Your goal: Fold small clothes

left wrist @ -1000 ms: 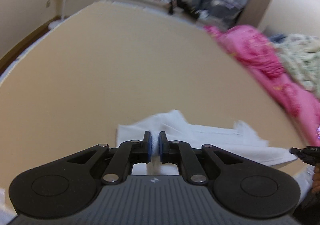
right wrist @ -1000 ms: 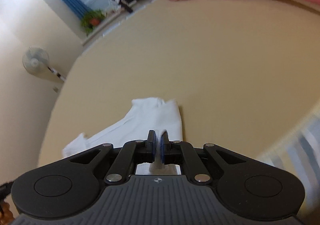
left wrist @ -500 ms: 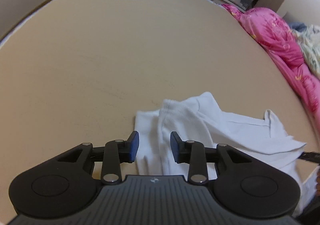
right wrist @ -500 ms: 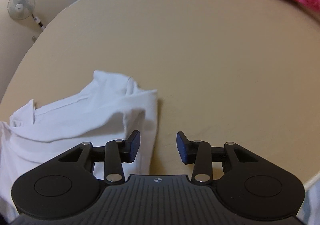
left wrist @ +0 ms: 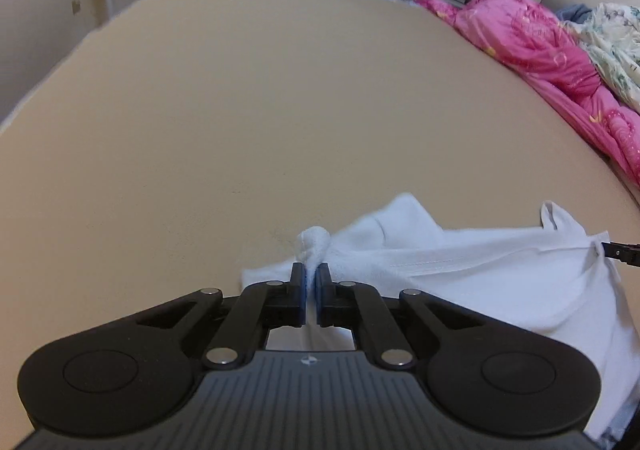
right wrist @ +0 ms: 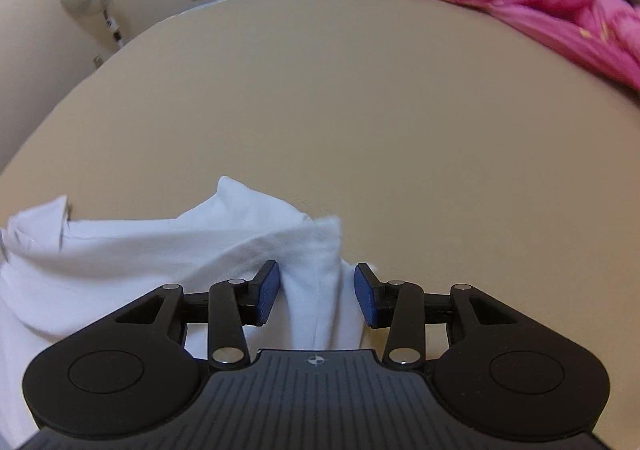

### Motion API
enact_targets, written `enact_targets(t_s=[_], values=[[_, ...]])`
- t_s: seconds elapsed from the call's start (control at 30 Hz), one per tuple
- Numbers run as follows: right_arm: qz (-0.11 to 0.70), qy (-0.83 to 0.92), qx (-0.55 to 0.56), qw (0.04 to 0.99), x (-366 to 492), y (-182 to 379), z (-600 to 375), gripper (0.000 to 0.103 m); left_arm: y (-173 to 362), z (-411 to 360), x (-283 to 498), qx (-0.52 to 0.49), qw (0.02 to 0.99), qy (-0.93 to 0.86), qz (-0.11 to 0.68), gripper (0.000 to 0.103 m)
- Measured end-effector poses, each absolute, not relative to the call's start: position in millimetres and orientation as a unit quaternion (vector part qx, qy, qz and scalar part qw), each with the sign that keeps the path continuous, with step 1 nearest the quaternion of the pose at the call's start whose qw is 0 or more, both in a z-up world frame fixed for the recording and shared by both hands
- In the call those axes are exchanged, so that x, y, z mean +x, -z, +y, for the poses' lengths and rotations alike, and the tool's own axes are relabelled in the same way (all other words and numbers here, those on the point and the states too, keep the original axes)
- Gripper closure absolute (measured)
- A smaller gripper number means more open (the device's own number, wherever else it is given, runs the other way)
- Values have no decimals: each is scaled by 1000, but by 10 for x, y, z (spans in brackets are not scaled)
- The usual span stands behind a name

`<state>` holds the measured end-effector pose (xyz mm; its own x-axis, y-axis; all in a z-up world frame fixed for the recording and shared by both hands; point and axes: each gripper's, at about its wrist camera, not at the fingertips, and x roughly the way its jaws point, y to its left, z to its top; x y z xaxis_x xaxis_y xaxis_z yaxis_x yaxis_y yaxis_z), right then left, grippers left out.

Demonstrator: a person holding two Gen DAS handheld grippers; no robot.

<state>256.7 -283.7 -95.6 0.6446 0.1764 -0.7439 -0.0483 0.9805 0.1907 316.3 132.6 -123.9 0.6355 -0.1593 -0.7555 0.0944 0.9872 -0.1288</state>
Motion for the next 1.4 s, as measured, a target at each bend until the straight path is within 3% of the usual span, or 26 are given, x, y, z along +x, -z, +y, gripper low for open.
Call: enact_targets(t_s=[0.07, 0.1, 0.3, 0.47, 0.57, 0.63, 0.77, 0.87, 0.97, 1.03, 1.17, 1.2, 1.23, 1.27, 1.3, 1.4], values=[[401, -51, 70, 912, 2601, 940, -2841, 93, 1150, 1378, 3157, -55, 915, 69, 394, 99], [391, -47, 78, 916, 2611, 912, -2871, 97, 1111, 1390, 3150, -58, 921, 67, 380, 99], [311, -25, 107, 944, 2704, 747, -2863, 97, 1157, 1373, 3294, -48, 933, 21, 357, 99], [312, 2, 120, 943, 2917, 844, -2879, 97, 1267, 1386, 3469, -58, 930, 3, 363, 99], [359, 13, 113, 926, 3068, 1004, -2834, 91, 1408, 1339, 3594, -57, 907, 14, 418, 94], [388, 35, 121, 913, 3118, 1084, -2830, 78, 1367, 1366, 3539, -78, 899, 29, 430, 88], [372, 34, 192, 908, 2878, 871, -2925, 78, 1082, 1404, 3228, -87, 902, 34, 421, 87], [393, 26, 211, 895, 2600, 638, -2968, 75, 981, 1455, 2976, -108, 874, 48, 472, 88], [413, 7, 224, 883, 2242, 565, -3030, 62, 1055, 1493, 2627, -137, 849, 65, 506, 75], [439, 10, 199, 876, 2012, 631, -3017, 55, 1220, 1491, 2448, -157, 830, 75, 530, 73], [497, 14, 177, 850, 1662, 868, -2988, 55, 1458, 1504, 2192, -131, 814, 68, 562, 76], [500, 14, 171, 849, 1626, 903, -3021, 55, 1458, 1497, 2166, -120, 816, 74, 561, 83], [502, 17, 164, 849, 1582, 929, -3026, 55, 1450, 1432, 2163, -103, 819, 73, 560, 99], [503, 18, 162, 849, 1577, 941, -3041, 55, 1448, 1421, 2144, -94, 821, 73, 559, 99], [503, 14, 165, 848, 1555, 963, -3059, 56, 1435, 1427, 2116, -90, 823, 75, 555, 99], [500, -15, 182, 847, 1478, 992, -3111, 100, 1299, 1484, 2004, -96, 842, 78, 525, 100]])
